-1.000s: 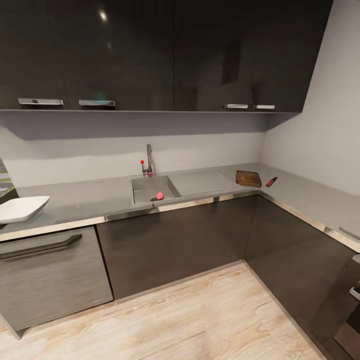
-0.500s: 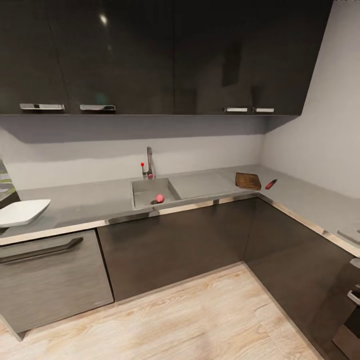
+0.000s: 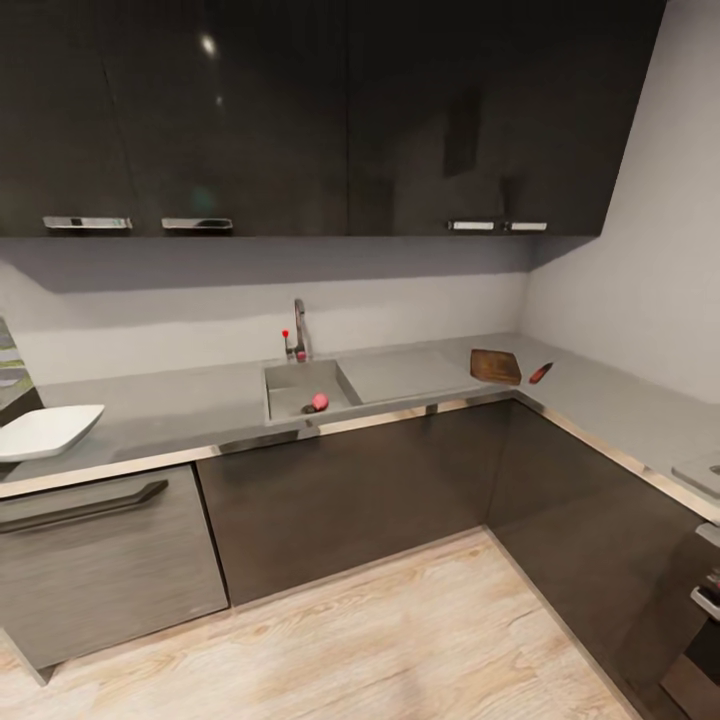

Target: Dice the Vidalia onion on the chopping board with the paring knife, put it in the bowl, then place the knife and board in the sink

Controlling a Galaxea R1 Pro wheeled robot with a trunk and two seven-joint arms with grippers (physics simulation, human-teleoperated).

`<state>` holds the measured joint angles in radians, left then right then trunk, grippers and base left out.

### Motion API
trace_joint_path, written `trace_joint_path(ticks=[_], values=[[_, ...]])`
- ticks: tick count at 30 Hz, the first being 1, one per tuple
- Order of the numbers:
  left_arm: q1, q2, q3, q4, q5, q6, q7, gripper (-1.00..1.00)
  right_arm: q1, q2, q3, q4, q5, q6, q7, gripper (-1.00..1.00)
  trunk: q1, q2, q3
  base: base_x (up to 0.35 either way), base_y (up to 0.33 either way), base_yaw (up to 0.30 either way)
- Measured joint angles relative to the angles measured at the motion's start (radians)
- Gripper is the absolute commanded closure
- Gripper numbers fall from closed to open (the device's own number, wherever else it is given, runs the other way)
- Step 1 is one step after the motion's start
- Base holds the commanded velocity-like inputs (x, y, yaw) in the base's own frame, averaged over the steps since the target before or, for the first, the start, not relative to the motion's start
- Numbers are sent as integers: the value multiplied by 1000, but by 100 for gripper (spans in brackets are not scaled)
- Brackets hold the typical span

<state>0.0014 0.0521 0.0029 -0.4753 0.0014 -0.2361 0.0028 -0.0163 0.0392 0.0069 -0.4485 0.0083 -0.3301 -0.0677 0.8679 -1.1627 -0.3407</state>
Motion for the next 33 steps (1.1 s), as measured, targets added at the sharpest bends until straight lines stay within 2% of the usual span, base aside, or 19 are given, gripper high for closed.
trace_joint_path(ticks=[33], values=[[0,0,0,0,0,0,0,-100,0,0,-1,2,-2,0,2,-100,-127,231,105,0,0,-2]])
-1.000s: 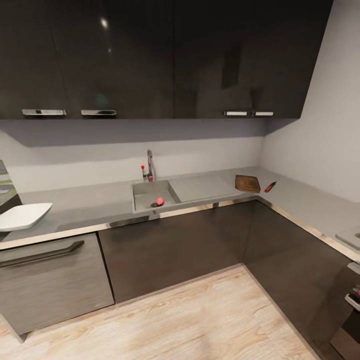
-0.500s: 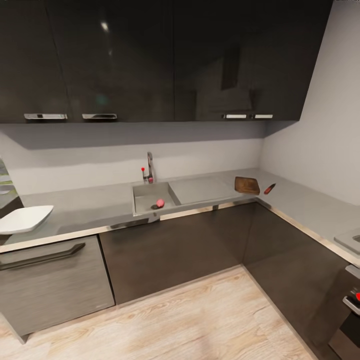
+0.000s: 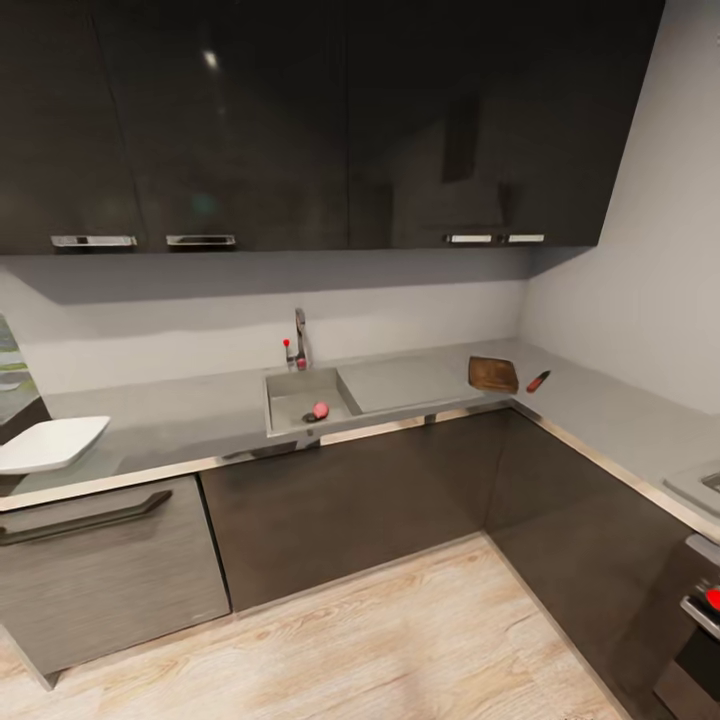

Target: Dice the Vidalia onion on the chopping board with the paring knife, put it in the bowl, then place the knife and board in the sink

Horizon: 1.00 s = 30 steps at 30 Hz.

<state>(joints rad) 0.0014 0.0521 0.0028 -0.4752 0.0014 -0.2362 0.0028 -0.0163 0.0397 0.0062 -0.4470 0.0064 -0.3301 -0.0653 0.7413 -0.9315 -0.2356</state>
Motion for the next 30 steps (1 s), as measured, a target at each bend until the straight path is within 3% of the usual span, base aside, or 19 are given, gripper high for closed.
trace_joint_path(ticks=[11,30], values=[[0,0,0,-1,0,0,0,-100,0,3,1,0,-1,0,2,-100,-42,77,36,0,0,-176],[0,0,0,-1,0,0,0,-100,0,2,2,0,1,0,3,-100,-115,210,96,0,0,-262]])
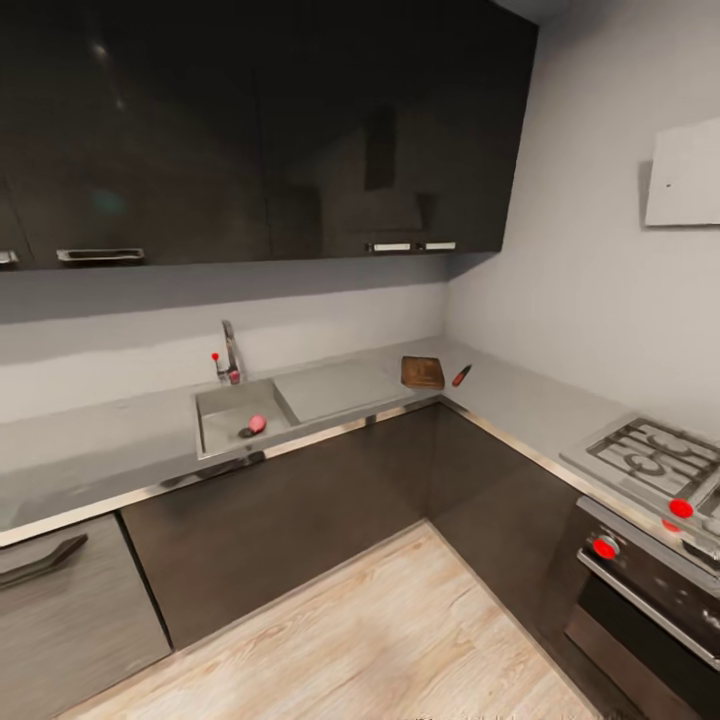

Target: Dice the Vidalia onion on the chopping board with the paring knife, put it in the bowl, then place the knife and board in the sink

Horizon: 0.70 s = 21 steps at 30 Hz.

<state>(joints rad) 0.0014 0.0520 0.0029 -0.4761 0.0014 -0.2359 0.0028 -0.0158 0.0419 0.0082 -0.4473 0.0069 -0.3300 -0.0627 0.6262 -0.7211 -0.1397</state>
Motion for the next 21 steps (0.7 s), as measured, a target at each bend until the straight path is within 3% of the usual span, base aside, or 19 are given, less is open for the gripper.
trace_joint_path(ticks=[13,21], values=[[0,0,0,0,0,0,0,-100,0,0,0,0,0,0,0,-100,-50,91,41,0,0,-276],[0,0,0,0,0,-1,0,-100,0,0,-1,0,0,-1,-3,-100,-81,147,66,0,0,-56]])
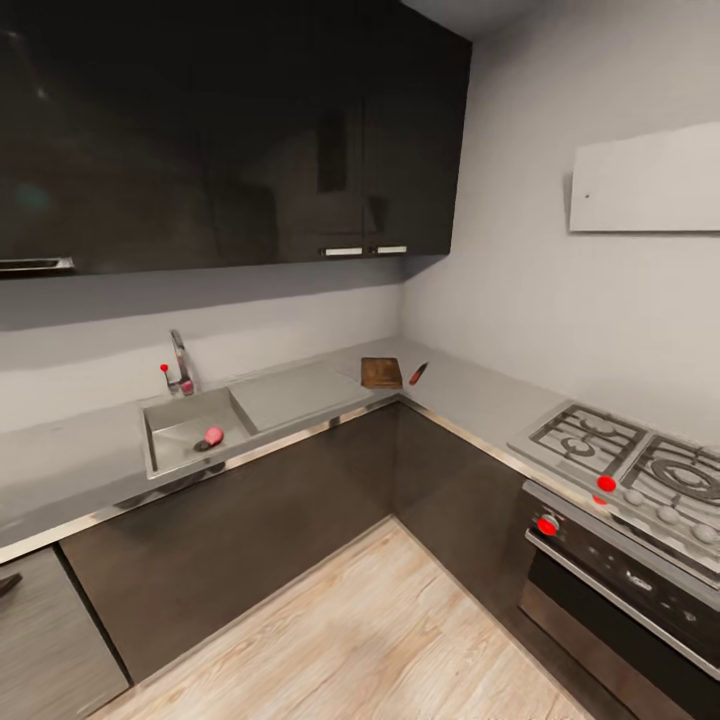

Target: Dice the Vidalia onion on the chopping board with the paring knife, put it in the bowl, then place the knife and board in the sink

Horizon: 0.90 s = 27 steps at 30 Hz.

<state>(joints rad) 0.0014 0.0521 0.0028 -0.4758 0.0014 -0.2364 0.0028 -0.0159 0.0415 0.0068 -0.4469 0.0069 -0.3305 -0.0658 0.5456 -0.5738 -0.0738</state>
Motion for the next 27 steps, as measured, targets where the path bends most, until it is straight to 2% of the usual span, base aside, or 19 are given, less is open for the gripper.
trace_joint_path(ticks=[6,25,27], values=[[0,0,0,0,0,0,0,-100,0,0,1,0,0,-1,0,-100,-23,42,19,0,0,-86],[0,0,0,-1,0,1,0,-100,0,0,1,-1,0,0,-1,-100,-96,174,77,0,0,-231],[0,0,0,-1,0,2,0,-100,0,0,0,-1,0,0,-1,-100,-96,174,77,0,0,-237]])
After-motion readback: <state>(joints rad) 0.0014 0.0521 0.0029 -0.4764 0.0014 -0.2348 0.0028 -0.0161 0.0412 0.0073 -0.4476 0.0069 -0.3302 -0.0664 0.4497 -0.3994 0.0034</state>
